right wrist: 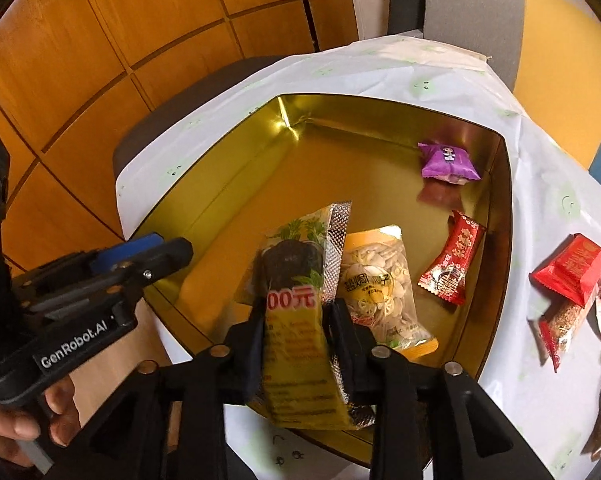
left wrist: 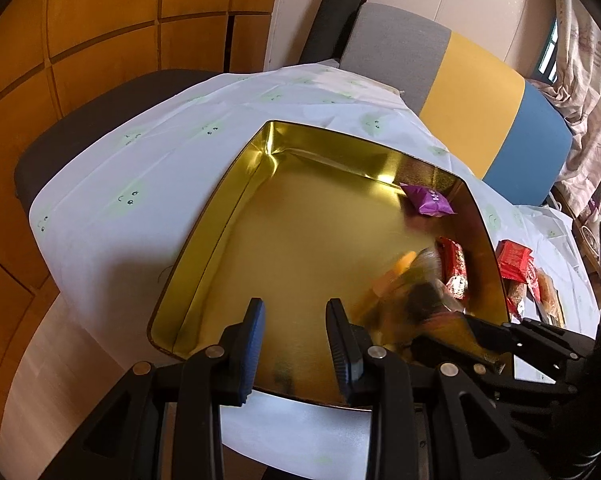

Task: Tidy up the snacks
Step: 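Carry the yellow-green bag with the right tool over the gold tray, then open the right tool to drop the yellow-green bag into the tray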

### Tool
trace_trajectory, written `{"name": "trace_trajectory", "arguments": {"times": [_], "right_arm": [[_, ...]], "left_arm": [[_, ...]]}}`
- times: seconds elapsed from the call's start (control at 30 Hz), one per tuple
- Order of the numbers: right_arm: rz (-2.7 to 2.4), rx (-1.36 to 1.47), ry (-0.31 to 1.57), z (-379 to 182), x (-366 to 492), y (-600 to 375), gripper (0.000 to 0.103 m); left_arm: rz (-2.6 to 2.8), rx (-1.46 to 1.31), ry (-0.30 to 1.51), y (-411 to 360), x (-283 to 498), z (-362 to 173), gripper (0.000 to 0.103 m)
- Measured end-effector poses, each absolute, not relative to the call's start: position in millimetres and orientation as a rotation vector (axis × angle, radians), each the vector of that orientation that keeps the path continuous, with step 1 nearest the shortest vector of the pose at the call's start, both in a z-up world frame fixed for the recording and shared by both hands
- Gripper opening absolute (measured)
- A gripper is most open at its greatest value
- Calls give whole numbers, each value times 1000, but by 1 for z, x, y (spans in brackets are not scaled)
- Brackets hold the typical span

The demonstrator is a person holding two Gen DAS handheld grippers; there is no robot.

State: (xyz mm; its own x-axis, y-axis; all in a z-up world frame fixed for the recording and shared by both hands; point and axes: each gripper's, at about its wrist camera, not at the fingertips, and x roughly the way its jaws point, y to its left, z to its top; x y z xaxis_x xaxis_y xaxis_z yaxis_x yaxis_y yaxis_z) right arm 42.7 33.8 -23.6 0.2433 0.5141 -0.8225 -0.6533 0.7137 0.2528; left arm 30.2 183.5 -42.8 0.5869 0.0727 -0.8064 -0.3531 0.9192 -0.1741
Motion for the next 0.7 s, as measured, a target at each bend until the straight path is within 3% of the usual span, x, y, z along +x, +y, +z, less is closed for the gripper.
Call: {"name": "trace_trajectory", "arguments": {"times": [0.07, 0.7], "right_arm": [[807, -151, 1036, -20, 41, 31, 50], [625, 19, 966, 7, 47, -84, 55]], "left_arm": [[255, -332, 914, 183, 30, -43, 32], [242, -302, 902, 173, 28, -36, 32]]}}
